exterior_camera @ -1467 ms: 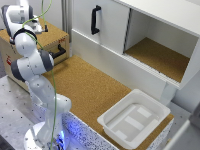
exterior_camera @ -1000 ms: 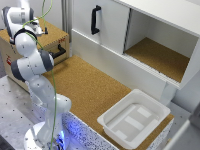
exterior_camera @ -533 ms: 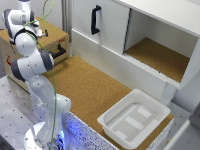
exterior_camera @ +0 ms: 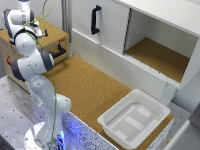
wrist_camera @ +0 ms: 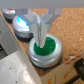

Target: Turn off the green light

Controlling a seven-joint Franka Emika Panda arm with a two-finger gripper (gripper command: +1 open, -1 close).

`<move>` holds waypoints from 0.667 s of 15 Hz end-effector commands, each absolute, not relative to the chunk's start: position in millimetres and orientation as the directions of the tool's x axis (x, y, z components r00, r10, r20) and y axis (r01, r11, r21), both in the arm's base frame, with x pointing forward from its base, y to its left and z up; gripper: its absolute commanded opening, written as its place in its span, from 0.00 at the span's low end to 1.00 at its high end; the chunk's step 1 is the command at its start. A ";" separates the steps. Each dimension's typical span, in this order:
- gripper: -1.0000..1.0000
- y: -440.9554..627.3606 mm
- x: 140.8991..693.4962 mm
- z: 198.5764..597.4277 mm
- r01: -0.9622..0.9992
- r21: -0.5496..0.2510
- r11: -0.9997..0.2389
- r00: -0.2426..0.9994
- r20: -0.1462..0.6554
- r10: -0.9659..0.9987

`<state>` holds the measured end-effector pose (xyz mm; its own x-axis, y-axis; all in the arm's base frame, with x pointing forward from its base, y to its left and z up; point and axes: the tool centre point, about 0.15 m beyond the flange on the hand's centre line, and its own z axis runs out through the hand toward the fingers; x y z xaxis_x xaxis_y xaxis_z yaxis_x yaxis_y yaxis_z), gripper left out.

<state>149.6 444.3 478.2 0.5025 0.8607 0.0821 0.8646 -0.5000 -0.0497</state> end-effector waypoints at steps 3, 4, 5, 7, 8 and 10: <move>1.00 433.9 138.6 509.2 0.848 0.035 -0.529 0.523 0.118 0.844; 1.00 434.0 140.8 508.2 0.844 0.029 -0.536 0.530 0.118 0.840; 1.00 434.3 144.9 506.0 0.838 0.014 -0.545 0.540 0.116 0.834; 1.00 434.3 149.6 506.2 0.832 -0.001 -0.555 0.551 0.120 0.826; 1.00 434.5 151.3 507.2 0.832 -0.009 -0.555 0.552 0.120 0.825; 1.00 434.3 152.8 510.8 0.830 -0.016 -0.557 0.554 0.124 0.823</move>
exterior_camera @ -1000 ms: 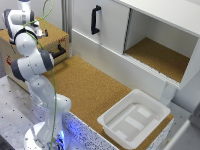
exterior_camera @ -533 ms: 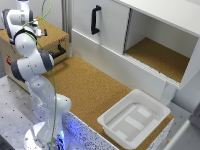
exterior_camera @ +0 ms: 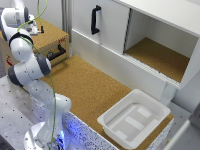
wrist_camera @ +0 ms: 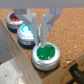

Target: Turn off the green light

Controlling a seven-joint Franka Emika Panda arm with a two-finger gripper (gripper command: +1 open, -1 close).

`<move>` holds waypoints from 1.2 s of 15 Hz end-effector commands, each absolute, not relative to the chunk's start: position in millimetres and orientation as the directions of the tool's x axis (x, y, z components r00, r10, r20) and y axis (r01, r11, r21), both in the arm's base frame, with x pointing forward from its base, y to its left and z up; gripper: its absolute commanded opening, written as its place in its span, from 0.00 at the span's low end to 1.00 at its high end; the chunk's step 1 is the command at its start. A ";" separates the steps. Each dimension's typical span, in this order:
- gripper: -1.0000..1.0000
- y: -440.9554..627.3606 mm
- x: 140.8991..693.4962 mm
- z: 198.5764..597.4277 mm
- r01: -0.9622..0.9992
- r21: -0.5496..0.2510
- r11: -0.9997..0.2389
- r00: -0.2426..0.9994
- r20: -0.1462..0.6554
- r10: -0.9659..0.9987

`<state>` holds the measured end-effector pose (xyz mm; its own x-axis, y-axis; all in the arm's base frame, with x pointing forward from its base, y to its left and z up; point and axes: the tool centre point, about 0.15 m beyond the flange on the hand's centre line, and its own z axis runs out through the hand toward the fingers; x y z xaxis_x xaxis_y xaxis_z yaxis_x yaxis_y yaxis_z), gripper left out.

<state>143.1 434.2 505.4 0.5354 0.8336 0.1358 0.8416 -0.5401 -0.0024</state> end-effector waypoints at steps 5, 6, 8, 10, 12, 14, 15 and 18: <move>1.00 433.2 159.0 509.5 0.821 -0.028 -0.571 0.570 0.110 0.814; 1.00 431.0 163.5 507.9 0.812 -0.038 -0.583 0.583 0.108 0.805; 1.00 423.7 177.4 503.9 0.778 -0.038 -0.627 0.627 0.105 0.772; 1.00 408.9 195.4 501.7 0.721 -0.074 -0.689 0.692 0.122 0.711; 1.00 394.1 210.0 497.5 0.663 -0.100 -0.742 0.748 0.134 0.650; 1.00 376.8 223.8 492.9 0.603 -0.112 -0.790 0.797 0.124 0.591; 1.00 368.4 229.2 490.3 0.574 -0.117 -0.811 0.819 0.116 0.563; 1.00 342.9 245.7 481.4 0.491 -0.111 -0.864 0.871 0.085 0.484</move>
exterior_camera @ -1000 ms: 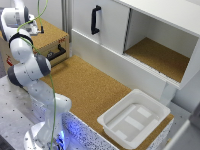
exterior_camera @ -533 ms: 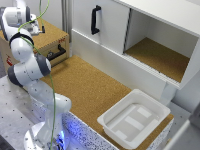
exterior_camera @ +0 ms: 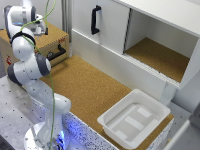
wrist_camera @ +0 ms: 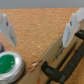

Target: Turn off the green light

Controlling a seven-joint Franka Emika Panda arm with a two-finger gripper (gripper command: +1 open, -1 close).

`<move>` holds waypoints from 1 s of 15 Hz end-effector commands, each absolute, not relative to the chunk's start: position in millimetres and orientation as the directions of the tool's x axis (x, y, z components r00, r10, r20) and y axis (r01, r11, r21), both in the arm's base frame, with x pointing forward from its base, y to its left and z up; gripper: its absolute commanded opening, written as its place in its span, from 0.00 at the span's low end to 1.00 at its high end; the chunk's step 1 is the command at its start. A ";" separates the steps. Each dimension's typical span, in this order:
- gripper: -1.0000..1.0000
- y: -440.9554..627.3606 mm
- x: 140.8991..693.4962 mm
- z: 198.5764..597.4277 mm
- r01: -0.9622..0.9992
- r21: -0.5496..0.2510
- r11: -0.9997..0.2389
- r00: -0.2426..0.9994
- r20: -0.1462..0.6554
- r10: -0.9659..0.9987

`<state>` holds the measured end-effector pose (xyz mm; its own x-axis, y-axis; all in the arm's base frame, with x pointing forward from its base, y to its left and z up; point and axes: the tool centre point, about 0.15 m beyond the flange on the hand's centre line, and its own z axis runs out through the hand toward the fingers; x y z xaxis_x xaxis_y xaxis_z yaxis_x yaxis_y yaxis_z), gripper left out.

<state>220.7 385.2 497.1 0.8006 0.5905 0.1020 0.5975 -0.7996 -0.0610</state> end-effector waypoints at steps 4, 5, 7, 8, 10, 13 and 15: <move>1.00 298.6 272.2 468.3 0.356 -0.091 -0.930 0.934 0.052 0.353; 1.00 288.3 275.9 465.5 0.328 -0.098 -0.940 0.945 0.045 0.325; 1.00 265.9 284.4 461.3 0.273 -0.103 -0.956 0.962 0.039 0.270; 1.00 253.1 288.1 459.3 0.246 -0.107 -0.963 0.969 0.036 0.243; 1.00 228.9 298.8 456.1 0.212 -0.110 -0.971 0.977 0.029 0.210; 1.00 195.2 315.1 449.5 0.154 -0.097 -0.983 0.988 0.016 0.153; 1.00 180.2 323.7 451.4 0.126 -0.060 -0.990 0.992 0.030 0.124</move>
